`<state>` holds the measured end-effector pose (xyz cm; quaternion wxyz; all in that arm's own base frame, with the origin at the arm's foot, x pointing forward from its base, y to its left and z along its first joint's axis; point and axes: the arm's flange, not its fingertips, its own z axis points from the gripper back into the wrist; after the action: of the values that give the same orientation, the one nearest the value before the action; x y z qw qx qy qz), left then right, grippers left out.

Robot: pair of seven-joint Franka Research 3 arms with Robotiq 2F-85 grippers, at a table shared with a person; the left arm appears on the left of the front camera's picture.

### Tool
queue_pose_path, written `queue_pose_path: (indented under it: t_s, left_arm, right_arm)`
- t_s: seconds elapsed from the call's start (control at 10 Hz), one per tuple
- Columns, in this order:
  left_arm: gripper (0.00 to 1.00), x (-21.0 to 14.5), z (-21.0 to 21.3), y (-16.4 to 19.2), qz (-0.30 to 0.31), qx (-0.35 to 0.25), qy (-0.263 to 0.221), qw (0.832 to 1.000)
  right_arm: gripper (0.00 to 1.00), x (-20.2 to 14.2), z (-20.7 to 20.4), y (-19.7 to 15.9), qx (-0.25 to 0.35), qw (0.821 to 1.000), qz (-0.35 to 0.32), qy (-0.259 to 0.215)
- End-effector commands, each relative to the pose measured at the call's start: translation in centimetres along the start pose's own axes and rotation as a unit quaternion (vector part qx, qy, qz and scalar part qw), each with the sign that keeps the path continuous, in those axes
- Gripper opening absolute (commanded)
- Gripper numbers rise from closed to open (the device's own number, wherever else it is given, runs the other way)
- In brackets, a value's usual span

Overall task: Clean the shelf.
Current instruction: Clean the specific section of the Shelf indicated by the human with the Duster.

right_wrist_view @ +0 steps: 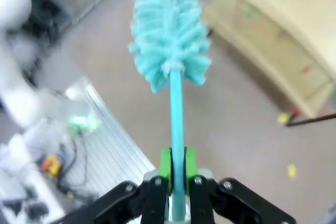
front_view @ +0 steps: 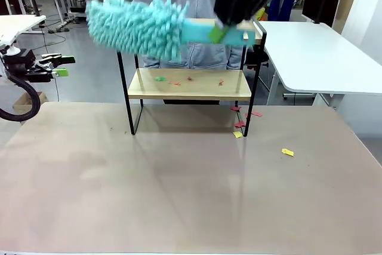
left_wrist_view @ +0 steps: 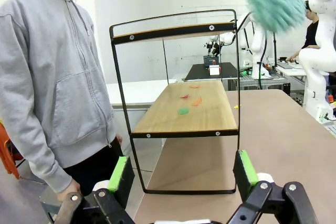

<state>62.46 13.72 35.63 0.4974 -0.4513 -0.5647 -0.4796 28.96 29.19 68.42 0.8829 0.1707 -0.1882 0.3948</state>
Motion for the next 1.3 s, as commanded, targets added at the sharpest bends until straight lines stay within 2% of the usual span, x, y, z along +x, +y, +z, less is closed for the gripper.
queue_pose_path:
  t_s: [0.0,0.2,0.3,0.5,0.7,0.8,0.9,1.0,1.1,1.2]
  left_arm:
    - [1.00,0.3,0.0,-0.1,-0.003,-0.001,-0.002,1.000]
    - [1.00,0.3,0.0,-0.1,-0.003,-0.001,-0.002,1.000]
    - [1.00,0.3,0.0,-0.1,-0.003,-0.001,-0.002,1.000]
    - [1.00,0.3,0.0,-0.1,-0.003,-0.001,-0.002,1.000]
    - [1.00,0.3,0.0,-0.1,-0.003,-0.001,-0.002,1.000]
    - [1.00,0.3,0.0,-0.1,-0.003,-0.001,-0.002,1.000]
    - [1.00,0.3,0.0,-0.1,-0.003,-0.001,-0.002,1.000]
    - [1.00,0.3,0.0,-0.1,-0.003,-0.001,-0.002,1.000]
    - [1.00,0.3,0.0,-0.1,-0.003,-0.001,-0.002,1.000]
    - [1.00,0.3,0.0,-0.1,-0.003,-0.001,-0.002,1.000]
  right_arm:
    - [0.13,-2.3,-1.1,-1.8,0.011,0.993,0.080,0.084]
    - [0.13,-5.9,-3.3,-3.0,0.014,0.976,0.138,0.170]
    - [0.13,-8.4,-4.7,-4.0,0.023,0.966,0.143,0.215]
    - [0.13,-13.4,-5.4,-6.0,0.046,0.949,0.157,0.270]
    - [0.13,-18.1,-3.8,-8.7,0.035,0.953,0.131,0.270]
    - [0.13,-19.4,-3.2,-9.6,0.033,0.955,0.122,0.267]
    - [0.13,-20.5,-2.2,-12.0,0.026,0.962,0.108,0.248]
    - [0.13,-20.4,-2.2,-12.0,0.028,0.963,0.106,0.247]
    - [0.13,-18.9,-3.7,-8.7,0.036,0.956,0.116,0.267]
    - [0.13,-18.9,-3.7,-8.7,0.036,0.956,0.116,0.267]
